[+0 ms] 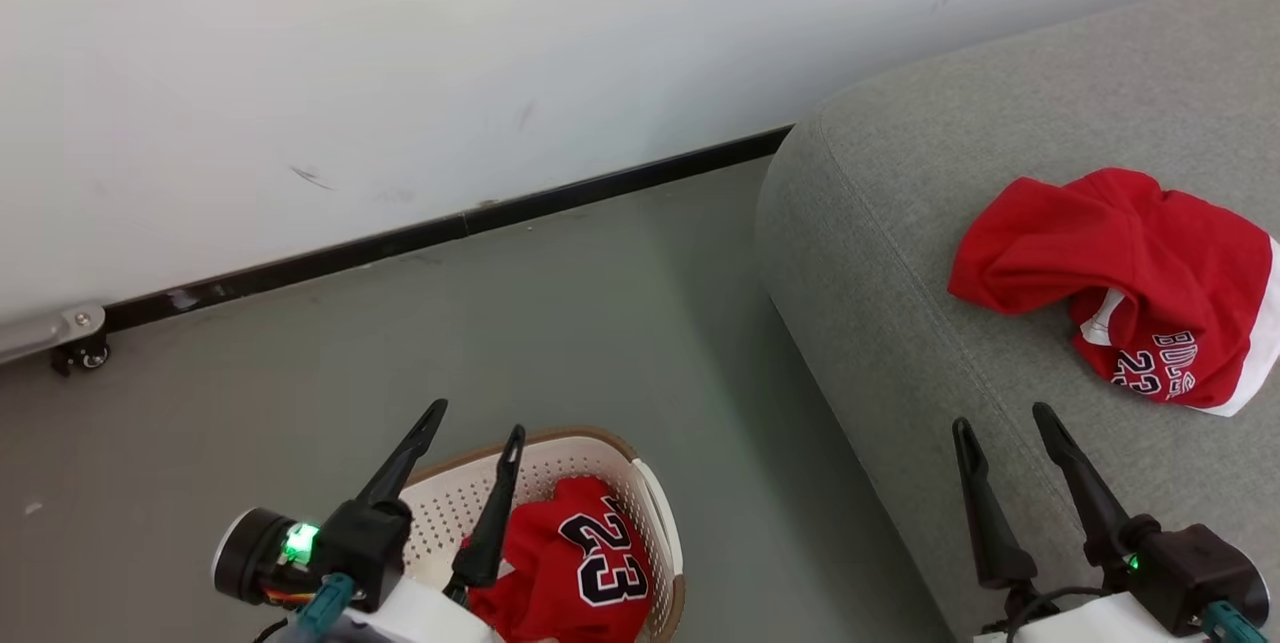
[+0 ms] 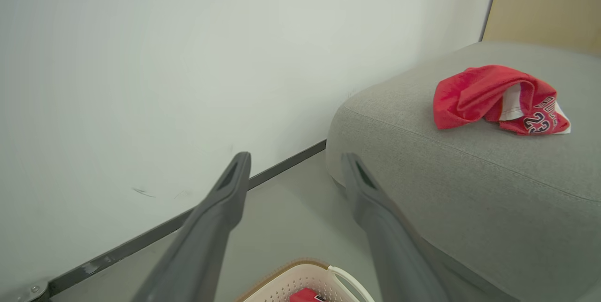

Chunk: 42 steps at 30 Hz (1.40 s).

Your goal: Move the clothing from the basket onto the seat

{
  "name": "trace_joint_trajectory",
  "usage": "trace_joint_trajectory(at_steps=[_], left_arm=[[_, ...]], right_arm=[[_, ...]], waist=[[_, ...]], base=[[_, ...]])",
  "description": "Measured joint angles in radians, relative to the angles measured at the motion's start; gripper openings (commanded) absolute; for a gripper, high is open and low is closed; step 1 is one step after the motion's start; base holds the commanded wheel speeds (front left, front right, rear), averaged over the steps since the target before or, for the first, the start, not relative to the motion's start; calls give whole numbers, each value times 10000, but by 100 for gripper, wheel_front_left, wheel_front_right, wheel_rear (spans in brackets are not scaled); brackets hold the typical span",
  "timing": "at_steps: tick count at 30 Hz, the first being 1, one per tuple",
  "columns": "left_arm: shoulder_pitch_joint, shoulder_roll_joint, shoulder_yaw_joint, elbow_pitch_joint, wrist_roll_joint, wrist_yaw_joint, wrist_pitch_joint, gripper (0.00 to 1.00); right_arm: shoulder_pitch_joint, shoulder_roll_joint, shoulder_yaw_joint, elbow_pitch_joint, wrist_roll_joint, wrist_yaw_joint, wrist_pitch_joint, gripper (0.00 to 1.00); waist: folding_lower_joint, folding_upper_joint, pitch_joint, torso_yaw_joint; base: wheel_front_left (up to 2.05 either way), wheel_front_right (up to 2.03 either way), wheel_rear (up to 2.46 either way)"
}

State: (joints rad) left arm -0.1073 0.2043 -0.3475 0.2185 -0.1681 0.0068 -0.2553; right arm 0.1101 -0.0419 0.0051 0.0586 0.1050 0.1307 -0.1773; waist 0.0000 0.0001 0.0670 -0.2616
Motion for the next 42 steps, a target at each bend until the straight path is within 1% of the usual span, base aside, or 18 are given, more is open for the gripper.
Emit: trace_joint_trajectory(at_steps=[6, 9, 17, 27, 42], left_arm=[[-488, 12, -345, 431, 265, -180, 102, 100], [-732, -12, -477, 686, 345, -345, 165, 100], [-1406, -113, -665, 1319, 523, -510, 368, 100], [-2106, -153, -727, 2196, 686, -522, 514, 100], [-2994, -186, -729, 3195, 865, -522, 512, 100]], right_arm=[[-286, 0, -40, -165, -94, 0, -77, 100], [-463, 0, -67, -228, -94, 0, -90, 100], [-901, 2, -240, -280, -94, 0, -161, 100], [-1354, 2, -470, -316, -82, 0, -280, 100], [-2215, 4, -376, -399, 40, 0, -443, 100]], waist=[[0, 0, 359, -69], [0, 0, 559, -110], [0, 0, 1167, -212], [0, 0, 2033, -317], [0, 0, 3286, -448]], base=[[0, 0, 0], [0, 0, 0], [0, 0, 0], [0, 0, 0], [0, 0, 0]])
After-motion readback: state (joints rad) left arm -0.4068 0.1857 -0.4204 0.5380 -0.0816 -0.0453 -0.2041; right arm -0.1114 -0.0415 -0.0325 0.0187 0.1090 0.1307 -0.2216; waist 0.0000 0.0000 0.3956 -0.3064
